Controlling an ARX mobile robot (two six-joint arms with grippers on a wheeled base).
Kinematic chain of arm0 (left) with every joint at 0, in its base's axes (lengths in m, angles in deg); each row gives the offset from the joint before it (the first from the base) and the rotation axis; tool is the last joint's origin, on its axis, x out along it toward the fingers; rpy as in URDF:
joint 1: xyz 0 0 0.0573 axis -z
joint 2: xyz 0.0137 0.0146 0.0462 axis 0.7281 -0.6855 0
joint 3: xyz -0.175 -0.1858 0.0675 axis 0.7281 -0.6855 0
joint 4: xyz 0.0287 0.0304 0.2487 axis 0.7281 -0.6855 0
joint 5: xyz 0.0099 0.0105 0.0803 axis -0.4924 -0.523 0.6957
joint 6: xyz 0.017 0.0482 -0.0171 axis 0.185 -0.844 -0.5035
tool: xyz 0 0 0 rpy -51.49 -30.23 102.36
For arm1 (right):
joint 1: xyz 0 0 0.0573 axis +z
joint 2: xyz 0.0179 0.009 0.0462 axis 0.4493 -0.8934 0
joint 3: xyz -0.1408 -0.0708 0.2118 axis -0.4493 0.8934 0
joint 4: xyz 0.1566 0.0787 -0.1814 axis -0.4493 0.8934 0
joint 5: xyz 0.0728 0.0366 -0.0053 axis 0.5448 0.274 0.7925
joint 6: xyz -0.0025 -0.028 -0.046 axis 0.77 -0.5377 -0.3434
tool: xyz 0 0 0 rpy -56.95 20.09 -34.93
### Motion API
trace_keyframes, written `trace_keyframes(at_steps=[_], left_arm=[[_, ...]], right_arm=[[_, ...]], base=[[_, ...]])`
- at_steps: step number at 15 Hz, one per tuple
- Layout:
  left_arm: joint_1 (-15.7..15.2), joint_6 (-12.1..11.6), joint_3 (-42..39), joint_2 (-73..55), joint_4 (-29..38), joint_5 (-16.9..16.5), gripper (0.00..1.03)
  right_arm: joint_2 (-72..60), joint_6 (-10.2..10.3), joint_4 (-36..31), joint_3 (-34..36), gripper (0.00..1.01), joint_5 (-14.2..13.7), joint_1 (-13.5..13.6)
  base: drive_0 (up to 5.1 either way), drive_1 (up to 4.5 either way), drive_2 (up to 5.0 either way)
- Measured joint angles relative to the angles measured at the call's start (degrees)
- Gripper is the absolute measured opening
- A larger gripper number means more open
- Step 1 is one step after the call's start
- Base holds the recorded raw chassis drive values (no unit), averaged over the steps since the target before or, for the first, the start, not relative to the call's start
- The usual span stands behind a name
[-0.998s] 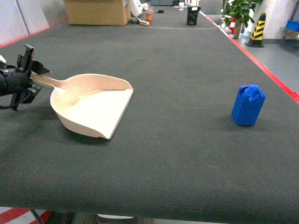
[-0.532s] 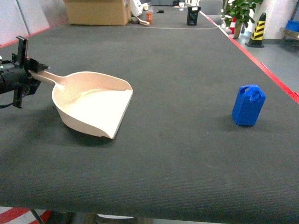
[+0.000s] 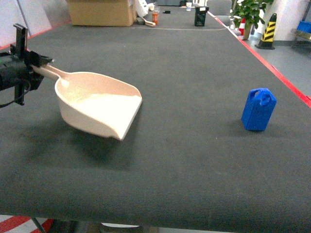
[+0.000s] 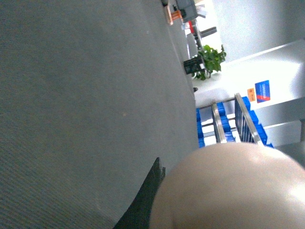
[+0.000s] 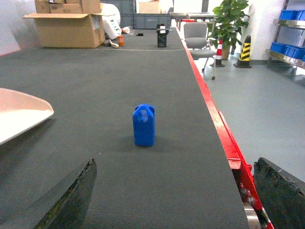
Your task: Place part in tray to right shelf
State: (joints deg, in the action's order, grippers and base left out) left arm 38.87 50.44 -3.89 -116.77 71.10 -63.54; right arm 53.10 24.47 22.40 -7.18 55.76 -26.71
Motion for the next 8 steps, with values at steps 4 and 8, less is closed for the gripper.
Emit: trace_keyframes(at_steps=[4,8], left_arm=[[5.79,3.65,-10.16,11.87,12.48,-1.88,0.12],[9.55,9.18,-13.97,14.58,23.15,-4.28,0.12]], right_arm=[[0.00,0.00,0.00,0.00,0.98,0.00,0.00],[0.00,0.00,0.00,0.00,0.98,0.00,0.00]], base=[[0.0,0.00,0.0],[0.0,0.00,0.0]])
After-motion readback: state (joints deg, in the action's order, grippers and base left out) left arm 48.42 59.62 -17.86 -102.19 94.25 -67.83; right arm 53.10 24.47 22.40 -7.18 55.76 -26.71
